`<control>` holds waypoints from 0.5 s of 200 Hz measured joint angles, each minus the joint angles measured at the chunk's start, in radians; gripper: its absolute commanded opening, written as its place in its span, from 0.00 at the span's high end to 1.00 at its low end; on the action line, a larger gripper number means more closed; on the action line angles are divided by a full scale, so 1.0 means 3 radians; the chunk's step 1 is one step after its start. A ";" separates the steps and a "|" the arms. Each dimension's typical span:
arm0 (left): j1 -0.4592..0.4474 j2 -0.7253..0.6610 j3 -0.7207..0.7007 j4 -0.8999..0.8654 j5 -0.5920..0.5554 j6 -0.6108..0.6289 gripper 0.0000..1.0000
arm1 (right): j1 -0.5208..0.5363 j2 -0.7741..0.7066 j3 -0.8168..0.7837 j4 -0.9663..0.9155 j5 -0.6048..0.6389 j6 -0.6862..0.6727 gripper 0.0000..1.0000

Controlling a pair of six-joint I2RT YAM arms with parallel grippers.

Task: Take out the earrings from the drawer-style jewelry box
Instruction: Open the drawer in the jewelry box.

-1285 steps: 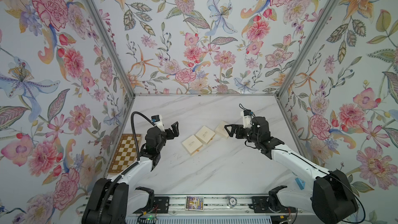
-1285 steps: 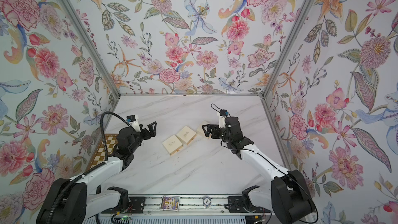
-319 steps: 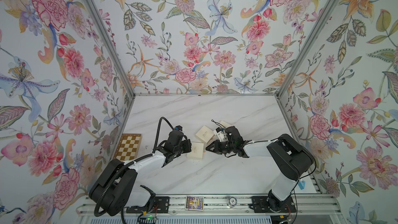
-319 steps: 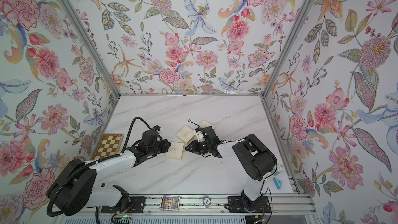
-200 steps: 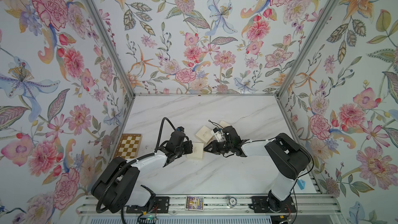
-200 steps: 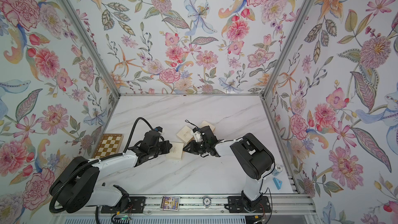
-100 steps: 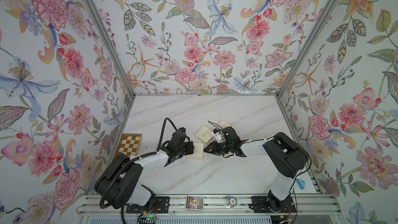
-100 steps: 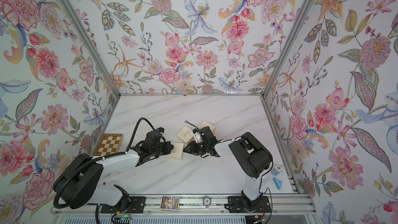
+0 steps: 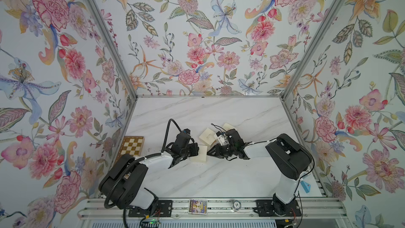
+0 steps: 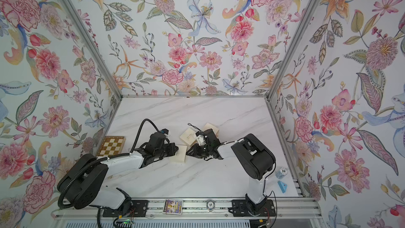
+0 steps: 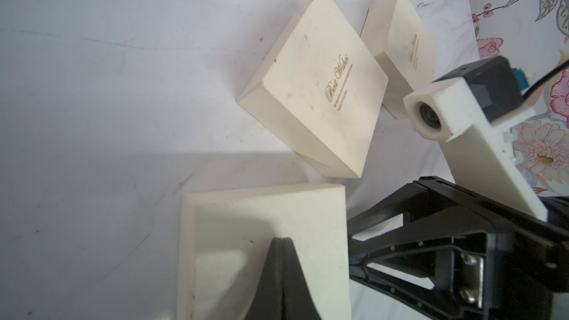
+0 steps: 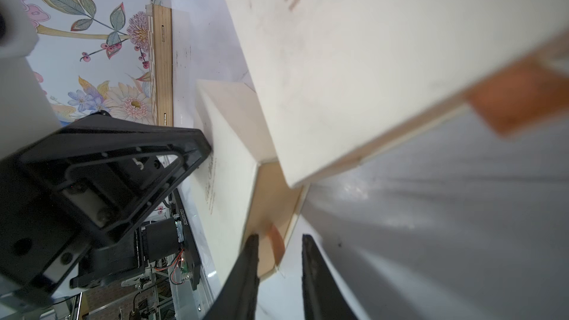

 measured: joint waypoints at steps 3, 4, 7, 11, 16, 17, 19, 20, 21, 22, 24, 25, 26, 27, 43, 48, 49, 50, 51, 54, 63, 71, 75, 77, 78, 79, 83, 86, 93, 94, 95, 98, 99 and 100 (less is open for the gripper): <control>0.0000 0.0000 0.0000 0.0000 0.0000 0.0000 1.00 | 0.0000 0.0004 0.0000 0.0000 0.0000 0.0000 0.75; 0.0000 0.0000 0.0000 0.0000 0.0000 0.0000 1.00 | -0.0001 0.0006 0.0000 0.0001 0.0000 0.0001 0.75; 0.0000 0.0000 0.0000 -0.0001 0.0000 0.0000 1.00 | 0.0000 0.0010 0.0001 0.0001 0.0000 0.0000 0.75; 0.0000 0.0000 0.0000 -0.0001 0.0000 0.0000 1.00 | 0.0000 0.0015 0.0001 0.0003 -0.0001 0.0000 0.75; 0.0000 0.0000 0.0000 -0.0001 0.0000 0.0000 1.00 | 0.0000 0.0023 0.0001 0.0001 -0.0001 0.0001 0.75; 0.0000 0.0000 0.0000 -0.0001 -0.0001 0.0000 1.00 | 0.0000 0.0024 0.0001 0.0001 -0.0001 0.0001 0.75; 0.0000 0.0000 0.0000 -0.0001 -0.0001 0.0000 1.00 | 0.0000 0.0025 0.0001 0.0001 -0.0001 0.0001 0.75; 0.0000 0.0000 0.0000 -0.0001 -0.0001 0.0000 1.00 | 0.0000 0.0027 0.0001 0.0000 -0.0001 0.0001 0.76; 0.0000 0.0000 0.0000 -0.0001 0.0000 0.0000 1.00 | 0.0000 0.0028 0.0001 0.0000 -0.0001 0.0001 0.76; 0.0000 0.0000 0.0000 -0.0001 0.0000 0.0000 1.00 | 0.0000 0.0029 0.0001 0.0000 -0.0001 0.0001 0.76; 0.0000 0.0000 0.0000 -0.0001 0.0000 0.0000 1.00 | 0.0000 0.0031 0.0001 0.0000 -0.0004 0.0001 0.76; 0.0000 0.0000 0.0000 -0.0001 -0.0001 0.0000 1.00 | 0.0000 0.0031 0.0001 0.0000 -0.0004 0.0001 0.76; 0.0000 0.0000 0.0000 -0.0001 -0.0001 0.0000 1.00 | 0.0000 0.0031 0.0001 0.0000 -0.0004 0.0001 0.76; 0.0000 0.0000 0.0000 -0.0001 -0.0001 0.0000 1.00 | 0.0000 0.0031 0.0001 0.0000 -0.0004 0.0001 0.76; 0.0000 0.0000 0.0001 -0.0003 -0.0001 0.0000 1.00 | 0.0000 0.0031 0.0001 0.0009 -0.0013 0.0001 0.76; 0.0000 0.0000 0.0001 -0.0003 -0.0001 0.0000 1.00 | 0.0000 0.0031 0.0001 0.0010 -0.0013 0.0001 0.76; -0.0001 0.0000 0.0001 -0.0003 -0.0001 0.0000 1.00 | 0.0000 0.0031 0.0001 0.0011 -0.0013 0.0001 0.76; 0.0000 0.0000 0.0001 -0.0003 -0.0001 0.0001 1.00 | 0.0000 0.0031 0.0001 0.0011 -0.0014 0.0001 0.76; 0.0000 0.0000 0.0001 -0.0003 -0.0001 0.0001 1.00 | 0.0000 0.0031 0.0001 0.0011 -0.0013 0.0001 0.76; 0.0000 0.0001 0.0003 -0.0003 -0.0001 0.0000 1.00 | 0.0000 0.0031 0.0001 0.0011 -0.0014 0.0001 0.76; 0.0000 0.0006 0.0008 -0.0004 -0.0001 0.0000 1.00 | 0.0000 0.0031 0.0001 0.0020 -0.0022 0.0001 0.76; -0.0001 0.0013 0.0014 -0.0004 -0.0001 0.0001 1.00 | 0.0000 0.0031 0.0001 0.0028 -0.0031 0.0003 0.77; -0.0001 0.0018 0.0017 -0.0004 0.0000 0.0000 1.00 | 0.0000 0.0031 0.0001 0.0031 -0.0037 0.0003 0.77; -0.0001 0.0019 0.0020 -0.0004 0.0000 0.0001 1.00 | 0.0000 0.0031 0.0001 0.0033 -0.0038 0.0003 0.77; -0.0001 0.0019 0.0022 -0.0004 0.0000 0.0000 1.00 | 0.0000 0.0031 0.0001 0.0034 -0.0039 0.0003 0.77; -0.0001 0.0019 0.0022 -0.0005 0.0000 0.0001 1.00 | 0.0000 0.0031 0.0001 0.0034 -0.0039 0.0003 0.77; -0.0001 0.0023 0.0023 -0.0003 0.0000 0.0001 1.00 | 0.0000 0.0031 0.0001 0.0038 -0.0043 0.0003 0.78; -0.0001 0.0024 0.0027 -0.0004 0.0000 0.0000 1.00 | -0.0001 0.0032 0.0001 0.0039 -0.0050 0.0003 0.78; -0.0001 0.0027 0.0029 -0.0004 0.0000 0.0000 1.00 | -0.0001 0.0032 0.0001 0.0046 -0.0061 0.0004 0.79; -0.0001 0.0027 0.0029 -0.0004 0.0000 0.0001 1.00 | -0.0001 0.0032 0.0001 0.0047 -0.0061 0.0004 0.79; -0.0001 0.0027 0.0029 -0.0004 -0.0001 0.0000 1.00 | -0.0001 0.0032 0.0001 0.0048 -0.0062 0.0004 0.79; -0.0001 0.0028 0.0029 -0.0004 -0.0001 0.0000 1.00 | -0.0001 0.0033 0.0001 0.0052 -0.0065 0.0004 0.79; -0.0001 0.0027 0.0029 -0.0004 -0.0001 0.0000 1.00 | -0.0001 0.0034 0.0001 0.0055 -0.0066 0.0005 0.79; -0.0001 0.0028 0.0029 -0.0004 -0.0001 0.0001 1.00 | -0.0001 0.0034 0.0001 0.0055 -0.0067 0.0005 0.79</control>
